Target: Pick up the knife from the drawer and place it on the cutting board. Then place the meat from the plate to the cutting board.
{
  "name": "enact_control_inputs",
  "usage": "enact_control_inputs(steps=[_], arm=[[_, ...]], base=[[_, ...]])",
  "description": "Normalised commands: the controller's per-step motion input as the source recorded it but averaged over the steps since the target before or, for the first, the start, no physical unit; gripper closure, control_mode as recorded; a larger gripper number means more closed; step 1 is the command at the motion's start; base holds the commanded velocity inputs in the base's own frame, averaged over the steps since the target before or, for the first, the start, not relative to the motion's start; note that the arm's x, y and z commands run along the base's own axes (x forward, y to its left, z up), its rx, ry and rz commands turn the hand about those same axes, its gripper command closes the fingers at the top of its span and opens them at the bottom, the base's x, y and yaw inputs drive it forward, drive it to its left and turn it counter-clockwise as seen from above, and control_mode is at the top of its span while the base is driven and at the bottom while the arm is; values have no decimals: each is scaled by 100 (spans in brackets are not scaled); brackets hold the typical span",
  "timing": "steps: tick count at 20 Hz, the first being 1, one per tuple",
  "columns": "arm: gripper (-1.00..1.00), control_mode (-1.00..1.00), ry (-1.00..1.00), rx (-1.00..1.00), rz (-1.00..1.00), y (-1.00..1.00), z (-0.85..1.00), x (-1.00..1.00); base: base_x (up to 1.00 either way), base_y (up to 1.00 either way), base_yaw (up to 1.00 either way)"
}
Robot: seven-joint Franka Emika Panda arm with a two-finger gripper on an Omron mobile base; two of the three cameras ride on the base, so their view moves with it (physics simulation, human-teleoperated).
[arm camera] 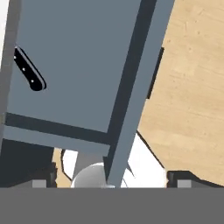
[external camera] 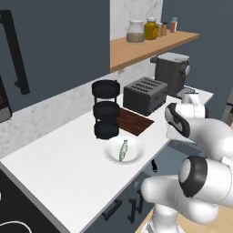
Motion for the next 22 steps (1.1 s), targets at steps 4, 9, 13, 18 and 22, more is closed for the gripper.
enact_control_inputs(steps=[4,9,13,18,22], arm=[[-100,-100,17,0,-9,-34,-100,4],[-100,-100,2,0,0,-6,-74,9],[-100,-100,5,0,-3,-2,-72,-19],[-100,-100,1,0,-1,-33,-69,-50],[-100,-100,2,2,-1,-79,-38,-95]], base=[[0,0,0],[0,0,0],[0,0,0],[0,0,0],[0,0,0]])
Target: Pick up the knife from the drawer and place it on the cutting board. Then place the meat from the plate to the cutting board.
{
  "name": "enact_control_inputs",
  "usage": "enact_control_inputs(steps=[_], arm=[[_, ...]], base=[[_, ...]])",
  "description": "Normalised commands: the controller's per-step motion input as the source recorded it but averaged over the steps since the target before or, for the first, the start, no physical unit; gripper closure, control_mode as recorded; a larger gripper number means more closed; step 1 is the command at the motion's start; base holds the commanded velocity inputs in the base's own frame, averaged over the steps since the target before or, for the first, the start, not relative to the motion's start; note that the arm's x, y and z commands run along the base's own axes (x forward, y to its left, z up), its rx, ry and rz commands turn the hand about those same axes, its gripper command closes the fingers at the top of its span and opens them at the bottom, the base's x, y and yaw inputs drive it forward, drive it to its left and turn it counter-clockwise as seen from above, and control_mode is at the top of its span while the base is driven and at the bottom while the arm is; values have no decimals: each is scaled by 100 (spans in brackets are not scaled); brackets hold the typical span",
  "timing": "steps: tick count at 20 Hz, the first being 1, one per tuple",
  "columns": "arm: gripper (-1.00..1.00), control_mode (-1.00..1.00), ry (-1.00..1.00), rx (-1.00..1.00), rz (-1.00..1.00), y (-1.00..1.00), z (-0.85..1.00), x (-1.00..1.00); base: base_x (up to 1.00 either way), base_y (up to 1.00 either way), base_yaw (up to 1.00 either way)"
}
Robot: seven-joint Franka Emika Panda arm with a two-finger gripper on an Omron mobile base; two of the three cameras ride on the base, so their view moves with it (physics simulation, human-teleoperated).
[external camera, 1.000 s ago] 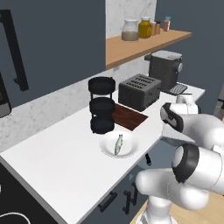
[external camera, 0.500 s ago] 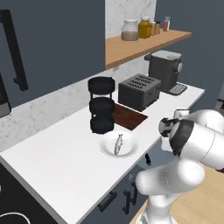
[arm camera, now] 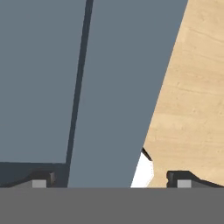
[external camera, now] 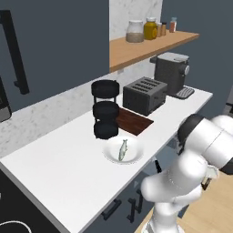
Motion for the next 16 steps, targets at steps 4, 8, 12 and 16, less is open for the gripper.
enact_control_inputs(steps=[4,8,12,16], arm=[[-100,-100,-1,8,0,-98,3,-100],[-100,-100,-5,11,0,-59,58,-77],[-100,-100,2,0,1,31,100,47],[-100,-100,12,0,18,86,63,97]], base=[[0,0,0],[0,0,0],[0,0,0],[0,0,0]])
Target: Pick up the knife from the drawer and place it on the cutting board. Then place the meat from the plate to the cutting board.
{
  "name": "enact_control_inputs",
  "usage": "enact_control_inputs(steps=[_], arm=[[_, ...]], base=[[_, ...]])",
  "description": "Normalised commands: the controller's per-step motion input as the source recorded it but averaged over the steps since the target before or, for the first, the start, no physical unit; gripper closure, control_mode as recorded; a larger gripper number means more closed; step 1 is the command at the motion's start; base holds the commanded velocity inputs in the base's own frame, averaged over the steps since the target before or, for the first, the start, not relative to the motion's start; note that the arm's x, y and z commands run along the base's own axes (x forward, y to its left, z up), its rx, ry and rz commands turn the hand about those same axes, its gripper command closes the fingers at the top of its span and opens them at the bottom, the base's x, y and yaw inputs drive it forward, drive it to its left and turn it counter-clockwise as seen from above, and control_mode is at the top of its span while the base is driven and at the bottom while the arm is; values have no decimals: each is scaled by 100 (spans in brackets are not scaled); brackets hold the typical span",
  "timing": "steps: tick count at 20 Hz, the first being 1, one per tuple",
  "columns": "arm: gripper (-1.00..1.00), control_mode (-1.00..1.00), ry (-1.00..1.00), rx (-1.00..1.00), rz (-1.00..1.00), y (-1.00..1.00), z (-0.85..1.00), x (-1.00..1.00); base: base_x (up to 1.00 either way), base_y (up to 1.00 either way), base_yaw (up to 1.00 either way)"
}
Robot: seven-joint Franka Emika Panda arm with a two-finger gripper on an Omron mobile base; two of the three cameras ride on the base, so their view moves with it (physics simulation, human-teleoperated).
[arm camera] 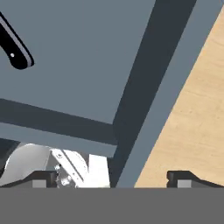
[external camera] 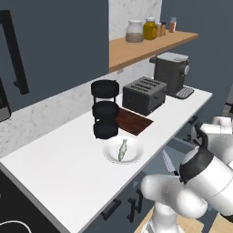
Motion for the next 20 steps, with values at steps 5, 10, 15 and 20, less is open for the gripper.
enact_control_inputs(steps=[5,10,15,20], arm=[[-100,-100,11,2,28,23,-48,73],[-100,-100,2,4,25,12,-80,66],[-100,-100,-9,5,17,12,-42,56],[-100,-100,-8,8,9,6,-80,66]], base=[[0,0,0],[0,0,0],[0,0,0],[0,0,0]])
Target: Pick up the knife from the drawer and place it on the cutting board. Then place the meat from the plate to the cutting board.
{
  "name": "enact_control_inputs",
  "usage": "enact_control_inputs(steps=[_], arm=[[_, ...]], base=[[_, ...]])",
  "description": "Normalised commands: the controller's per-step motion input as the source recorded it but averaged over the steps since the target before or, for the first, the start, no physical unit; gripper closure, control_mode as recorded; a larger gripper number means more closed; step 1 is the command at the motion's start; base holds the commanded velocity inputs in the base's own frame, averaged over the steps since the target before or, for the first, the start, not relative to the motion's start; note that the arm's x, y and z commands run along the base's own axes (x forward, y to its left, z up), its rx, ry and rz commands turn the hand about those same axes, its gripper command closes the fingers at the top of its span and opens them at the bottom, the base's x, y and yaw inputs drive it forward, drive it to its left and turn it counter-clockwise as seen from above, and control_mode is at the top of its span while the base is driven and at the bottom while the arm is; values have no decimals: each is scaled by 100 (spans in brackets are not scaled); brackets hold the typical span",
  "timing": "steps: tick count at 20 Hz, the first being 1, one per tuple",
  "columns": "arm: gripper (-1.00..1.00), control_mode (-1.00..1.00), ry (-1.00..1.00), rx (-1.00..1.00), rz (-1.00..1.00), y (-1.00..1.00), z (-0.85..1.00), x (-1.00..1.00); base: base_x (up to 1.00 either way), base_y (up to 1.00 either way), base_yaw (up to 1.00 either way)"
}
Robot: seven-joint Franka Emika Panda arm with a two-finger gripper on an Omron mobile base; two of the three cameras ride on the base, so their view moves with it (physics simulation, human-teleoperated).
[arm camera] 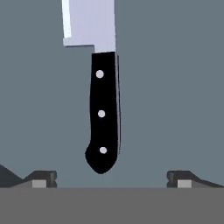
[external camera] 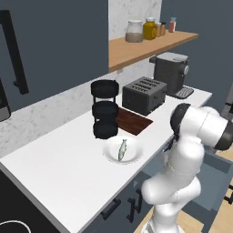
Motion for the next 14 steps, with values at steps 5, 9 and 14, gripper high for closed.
enact_control_inputs(steps=[5,9,14], arm=[[-100,-100,-8,11,6,0,-47,52],[-100,-100,-10,4,0,-5,-35,41],[100,-100,-6,5,0,-29,-27,15]], base=[[0,0,0],[0,0,0],[0,0,0]])
